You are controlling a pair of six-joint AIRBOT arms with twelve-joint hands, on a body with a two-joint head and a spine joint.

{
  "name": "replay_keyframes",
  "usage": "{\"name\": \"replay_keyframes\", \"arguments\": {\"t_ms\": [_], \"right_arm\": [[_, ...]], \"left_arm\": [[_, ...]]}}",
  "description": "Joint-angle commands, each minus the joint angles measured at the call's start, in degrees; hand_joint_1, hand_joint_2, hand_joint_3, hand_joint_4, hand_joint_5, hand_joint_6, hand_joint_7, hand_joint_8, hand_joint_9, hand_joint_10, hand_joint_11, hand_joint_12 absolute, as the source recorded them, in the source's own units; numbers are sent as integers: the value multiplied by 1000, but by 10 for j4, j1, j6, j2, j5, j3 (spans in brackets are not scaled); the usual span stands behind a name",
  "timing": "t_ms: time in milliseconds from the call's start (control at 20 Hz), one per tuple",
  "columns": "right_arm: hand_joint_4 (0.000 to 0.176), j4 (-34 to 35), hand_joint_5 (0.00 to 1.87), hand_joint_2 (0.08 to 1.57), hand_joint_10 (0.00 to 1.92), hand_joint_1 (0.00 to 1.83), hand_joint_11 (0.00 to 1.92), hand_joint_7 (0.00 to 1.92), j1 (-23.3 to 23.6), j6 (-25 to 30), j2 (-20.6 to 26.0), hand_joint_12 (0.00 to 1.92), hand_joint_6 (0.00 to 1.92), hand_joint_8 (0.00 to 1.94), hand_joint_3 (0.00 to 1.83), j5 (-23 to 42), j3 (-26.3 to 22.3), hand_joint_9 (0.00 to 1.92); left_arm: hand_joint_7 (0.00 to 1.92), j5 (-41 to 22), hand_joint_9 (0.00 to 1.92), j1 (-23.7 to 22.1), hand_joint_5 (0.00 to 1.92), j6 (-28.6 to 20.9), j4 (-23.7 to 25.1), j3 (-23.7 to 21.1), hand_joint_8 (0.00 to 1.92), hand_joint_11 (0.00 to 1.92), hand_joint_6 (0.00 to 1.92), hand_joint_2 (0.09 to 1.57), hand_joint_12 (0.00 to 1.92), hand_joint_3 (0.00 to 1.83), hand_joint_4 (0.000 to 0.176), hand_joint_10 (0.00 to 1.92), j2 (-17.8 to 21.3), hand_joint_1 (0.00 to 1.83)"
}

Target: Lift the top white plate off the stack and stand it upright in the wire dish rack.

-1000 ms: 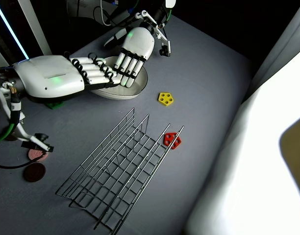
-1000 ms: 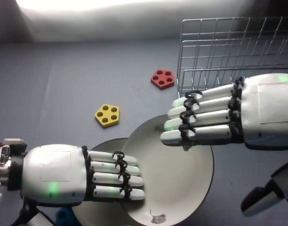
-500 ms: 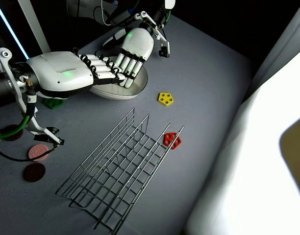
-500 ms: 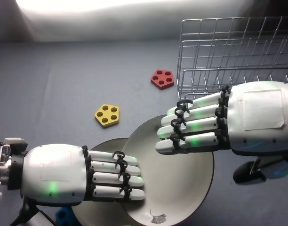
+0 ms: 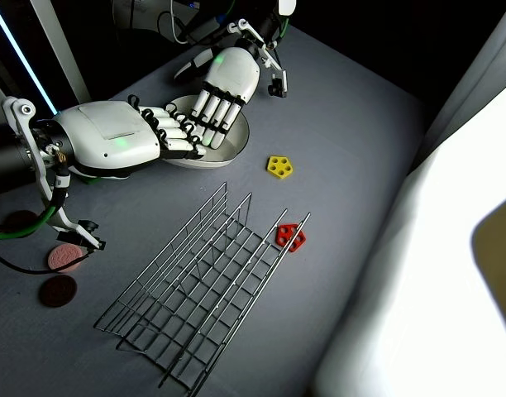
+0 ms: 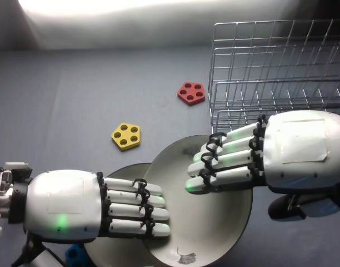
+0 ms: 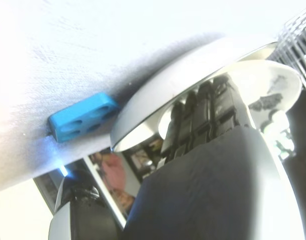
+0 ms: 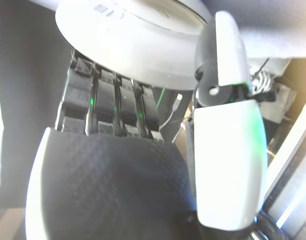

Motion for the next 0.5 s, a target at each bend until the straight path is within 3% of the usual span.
{"name": "replay_keyframes", "arguments": {"t_ms": [0, 450], "right_arm": [[0, 32, 227, 1002, 15, 1274, 365, 222, -1, 1, 2, 100, 11, 9, 2, 45, 0, 283], [0, 52, 320, 1042, 7, 1390, 377, 279, -5, -2, -44, 124, 2, 0, 10, 33, 19, 340]], "left_arm": [[117, 33, 116, -2, 77, -6, 6, 0, 5, 115, 4, 907, 41, 0, 0, 8, -10, 138], [114, 33, 99, -2, 77, -6, 6, 2, 2, 93, 2, 912, 29, 4, 0, 2, -11, 148]]}}
